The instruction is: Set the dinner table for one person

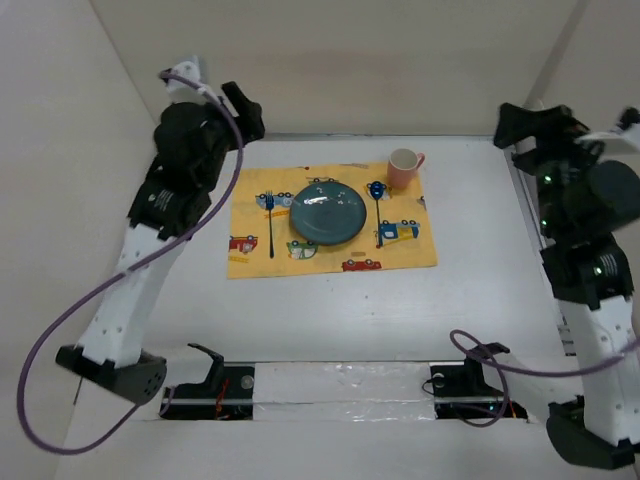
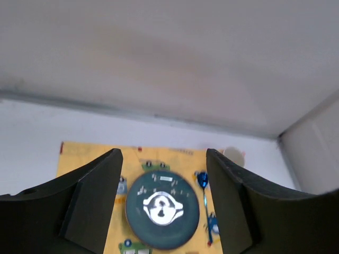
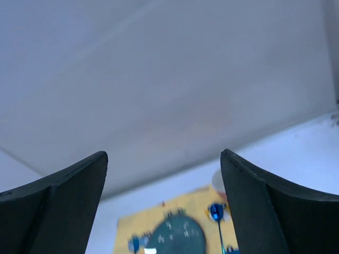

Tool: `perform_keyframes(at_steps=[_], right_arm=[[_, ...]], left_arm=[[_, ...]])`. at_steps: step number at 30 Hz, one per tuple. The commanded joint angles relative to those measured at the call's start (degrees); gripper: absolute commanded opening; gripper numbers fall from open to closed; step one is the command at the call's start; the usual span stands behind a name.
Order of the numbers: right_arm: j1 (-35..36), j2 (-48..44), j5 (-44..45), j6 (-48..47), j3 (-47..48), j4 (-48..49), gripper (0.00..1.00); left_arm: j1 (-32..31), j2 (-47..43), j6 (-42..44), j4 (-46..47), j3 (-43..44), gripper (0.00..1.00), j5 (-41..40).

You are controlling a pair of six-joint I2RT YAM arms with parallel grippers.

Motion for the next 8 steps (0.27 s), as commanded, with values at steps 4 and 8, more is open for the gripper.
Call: perform_keyframes(at_steps=[4,8], right_arm=[[-5.11,-0.83,2.72,2.89,-4.06,1.41,1.00],[-6.43,3.29,-2.53,5.88,-5.12,-4.31,1.00]], left_arm=[[0.30,-15.79,5.44,12.84,-5.13,0.65,-11.87],[0.83,-14.76,2.48,6.29,-7.95,0.66,-13.20]])
